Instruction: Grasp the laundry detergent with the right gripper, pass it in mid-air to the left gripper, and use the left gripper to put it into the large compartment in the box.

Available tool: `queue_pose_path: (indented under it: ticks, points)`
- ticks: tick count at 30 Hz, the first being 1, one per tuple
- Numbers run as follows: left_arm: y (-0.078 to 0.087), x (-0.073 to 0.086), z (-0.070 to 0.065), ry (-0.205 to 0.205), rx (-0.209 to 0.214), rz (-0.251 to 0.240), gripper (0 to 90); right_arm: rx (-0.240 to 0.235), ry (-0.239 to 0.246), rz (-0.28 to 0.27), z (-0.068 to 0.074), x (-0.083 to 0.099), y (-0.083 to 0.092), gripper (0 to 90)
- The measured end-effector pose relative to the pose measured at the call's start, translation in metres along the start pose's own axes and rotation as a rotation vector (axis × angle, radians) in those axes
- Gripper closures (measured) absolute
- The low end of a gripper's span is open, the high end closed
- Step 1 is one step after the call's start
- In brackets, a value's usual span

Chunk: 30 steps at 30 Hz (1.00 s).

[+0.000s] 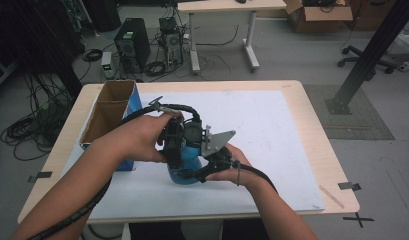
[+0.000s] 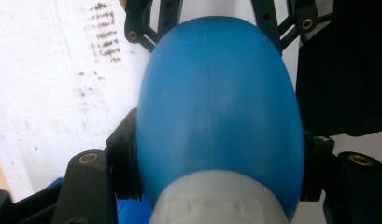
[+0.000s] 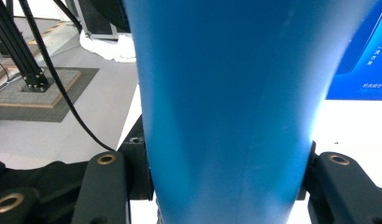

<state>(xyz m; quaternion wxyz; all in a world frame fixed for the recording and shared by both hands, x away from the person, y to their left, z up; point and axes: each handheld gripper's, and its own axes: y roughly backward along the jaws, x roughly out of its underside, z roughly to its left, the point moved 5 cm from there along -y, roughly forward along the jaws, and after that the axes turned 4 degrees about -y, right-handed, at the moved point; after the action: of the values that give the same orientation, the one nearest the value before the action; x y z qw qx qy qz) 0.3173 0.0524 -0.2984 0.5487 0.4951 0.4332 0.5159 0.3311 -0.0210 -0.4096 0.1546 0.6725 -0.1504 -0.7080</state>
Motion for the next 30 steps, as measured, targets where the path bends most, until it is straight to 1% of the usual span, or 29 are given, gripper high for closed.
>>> queue_pose_path:
  ticks: [2, 6, 9, 11, 12, 17, 21, 23, 25, 26, 28, 29, 30]
  points:
    - [-0.001, 0.000, 0.000, 0.003, -0.003, -0.001, 36.1, -0.001, -0.004, 0.002, 0.000, 0.000, 0.000, 44.4]
    - [-0.001, 0.001, -0.001, 0.010, 0.007, 0.003, 37.2, 0.003, 0.003, 0.007, 0.000, 0.002, -0.001, 44.3]
    - [0.003, 0.001, 0.000, 0.014, 0.005, -0.003, 37.5, 0.006, 0.005, 0.001, 0.001, 0.000, 0.001, 44.0]
    - [0.005, 0.001, 0.001, 0.014, -0.004, -0.011, 37.6, 0.009, 0.012, -0.007, 0.000, -0.002, 0.002, 43.9]
    - [0.007, 0.001, 0.001, 0.021, 0.000, -0.007, 37.7, 0.016, 0.019, -0.009, -0.001, -0.002, 0.003, 43.9]
    - [0.011, -0.001, 0.001, 0.022, -0.003, 0.004, 37.9, 0.013, 0.018, -0.020, 0.000, -0.006, 0.005, 43.3]
    - [0.013, -0.003, 0.002, 0.021, -0.007, 0.002, 37.9, 0.011, 0.009, -0.043, 0.000, -0.006, 0.006, 42.0]
    - [0.014, -0.003, 0.003, 0.025, -0.011, 0.011, 37.9, 0.005, -0.008, -0.054, 0.001, -0.006, 0.005, 35.1]
    - [0.015, -0.002, 0.004, 0.030, -0.018, 0.015, 37.9, 0.018, -0.018, -0.048, -0.001, -0.004, 0.004, 27.8]
    - [0.017, -0.002, 0.005, 0.031, -0.017, 0.019, 37.9, 0.025, -0.023, -0.047, -0.001, -0.003, 0.004, 27.4]
    - [0.018, -0.001, 0.006, 0.035, -0.017, 0.024, 38.0, 0.026, -0.030, -0.052, -0.001, -0.002, 0.005, 26.0]
    - [0.019, -0.001, 0.006, 0.039, -0.018, 0.023, 38.0, 0.039, -0.044, -0.068, -0.002, -0.003, 0.007, 20.5]
    - [0.019, -0.001, 0.007, 0.035, -0.018, 0.026, 37.9, 0.043, -0.045, -0.073, -0.003, -0.003, 0.008, 18.7]
